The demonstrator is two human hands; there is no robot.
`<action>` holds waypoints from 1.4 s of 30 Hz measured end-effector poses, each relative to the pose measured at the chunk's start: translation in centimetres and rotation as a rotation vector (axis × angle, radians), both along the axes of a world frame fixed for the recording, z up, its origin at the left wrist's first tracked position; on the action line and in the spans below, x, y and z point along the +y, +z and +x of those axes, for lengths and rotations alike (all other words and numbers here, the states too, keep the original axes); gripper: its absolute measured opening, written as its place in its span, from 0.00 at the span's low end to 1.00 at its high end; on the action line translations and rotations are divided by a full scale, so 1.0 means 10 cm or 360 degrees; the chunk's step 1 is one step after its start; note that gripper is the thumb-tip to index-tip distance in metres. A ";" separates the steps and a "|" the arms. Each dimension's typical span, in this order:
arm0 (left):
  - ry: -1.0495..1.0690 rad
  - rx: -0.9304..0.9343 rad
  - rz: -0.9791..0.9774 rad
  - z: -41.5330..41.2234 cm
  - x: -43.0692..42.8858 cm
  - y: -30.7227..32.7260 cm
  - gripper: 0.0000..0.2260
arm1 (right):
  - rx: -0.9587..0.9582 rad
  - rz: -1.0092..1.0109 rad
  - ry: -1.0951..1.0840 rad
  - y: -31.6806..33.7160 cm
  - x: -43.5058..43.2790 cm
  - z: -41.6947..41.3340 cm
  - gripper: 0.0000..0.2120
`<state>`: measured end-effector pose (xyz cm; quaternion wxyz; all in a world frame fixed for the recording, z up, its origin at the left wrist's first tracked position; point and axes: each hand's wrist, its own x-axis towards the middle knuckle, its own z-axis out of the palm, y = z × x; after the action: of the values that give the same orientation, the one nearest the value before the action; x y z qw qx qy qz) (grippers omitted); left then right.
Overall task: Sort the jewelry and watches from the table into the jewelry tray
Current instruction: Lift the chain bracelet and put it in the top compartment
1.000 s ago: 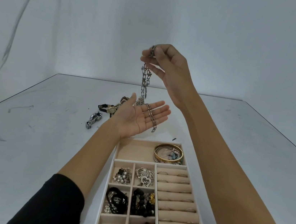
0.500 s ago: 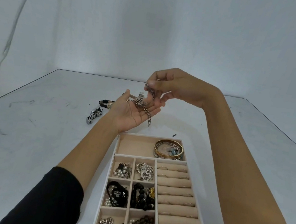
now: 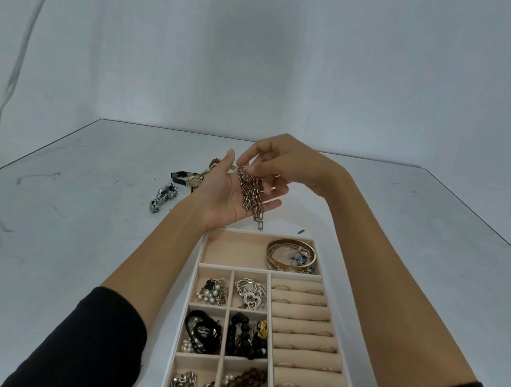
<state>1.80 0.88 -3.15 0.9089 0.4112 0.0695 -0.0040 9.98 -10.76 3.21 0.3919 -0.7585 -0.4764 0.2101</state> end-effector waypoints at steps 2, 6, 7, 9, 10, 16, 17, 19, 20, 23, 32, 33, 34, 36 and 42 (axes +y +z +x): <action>0.0002 -0.0011 -0.0017 0.01 0.02 -0.01 0.36 | 0.0003 0.0069 -0.0050 0.00 0.01 -0.01 0.08; -0.0005 0.0006 0.0049 0.01 0.03 -0.01 0.35 | -0.0009 0.0181 -0.0125 -0.03 0.03 0.00 0.08; -0.0007 0.0014 0.0091 0.01 0.03 -0.01 0.35 | -0.0018 0.0199 -0.0143 -0.04 0.04 -0.01 0.09; -0.0004 0.0027 0.0196 0.01 0.01 -0.01 0.34 | -0.0030 0.0251 -0.0196 -0.06 0.06 0.00 0.09; -0.0005 0.0035 0.0250 0.01 0.00 -0.01 0.33 | -0.0037 0.0285 -0.0228 -0.08 0.07 0.00 0.09; 0.0070 0.0073 0.0363 0.04 -0.04 -0.01 0.25 | -0.0061 0.0406 -0.0392 -0.19 0.05 0.04 0.07; 0.0094 0.0075 0.0360 0.04 -0.04 0.00 0.22 | -0.0078 0.0416 -0.0434 -0.19 0.03 0.05 0.06; 0.0136 0.0075 0.0346 0.04 -0.04 0.00 0.18 | -0.0034 0.0462 -0.0543 -0.22 -0.04 0.09 0.05; 0.0154 0.0074 0.0335 0.05 -0.04 0.01 0.17 | 0.0018 0.0476 -0.0606 -0.24 -0.09 0.12 0.06; 0.0216 0.0060 0.0355 0.06 -0.04 0.02 0.17 | 0.0006 0.0337 -0.0721 -0.34 -0.27 0.21 0.08; 0.0154 -0.0155 0.0573 -0.05 -0.32 0.24 0.17 | -0.0825 -0.0639 -0.0565 -1.06 -0.92 0.19 0.23; 0.0125 -0.0185 0.0576 -0.07 -0.37 0.27 0.17 | -0.0873 -0.0648 -0.0566 -1.10 -0.93 0.17 0.23; 0.0095 -0.0210 0.0580 -0.09 -0.42 0.28 0.17 | -0.0896 -0.0647 -0.0572 -1.11 -0.94 0.15 0.23; 0.0027 -0.0243 0.0589 -0.12 -0.51 0.29 0.17 | -0.0918 -0.0646 -0.0578 -1.11 -0.93 0.14 0.23; -0.0158 -0.0193 0.0765 -0.14 -0.68 0.19 0.17 | -0.0912 -0.0591 -0.0608 -1.12 -0.93 0.13 0.23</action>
<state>0.35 -5.87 -1.25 0.7862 0.6179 -0.0065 -0.0072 11.30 -20.10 -7.94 0.1309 -0.9195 -0.3707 -0.0042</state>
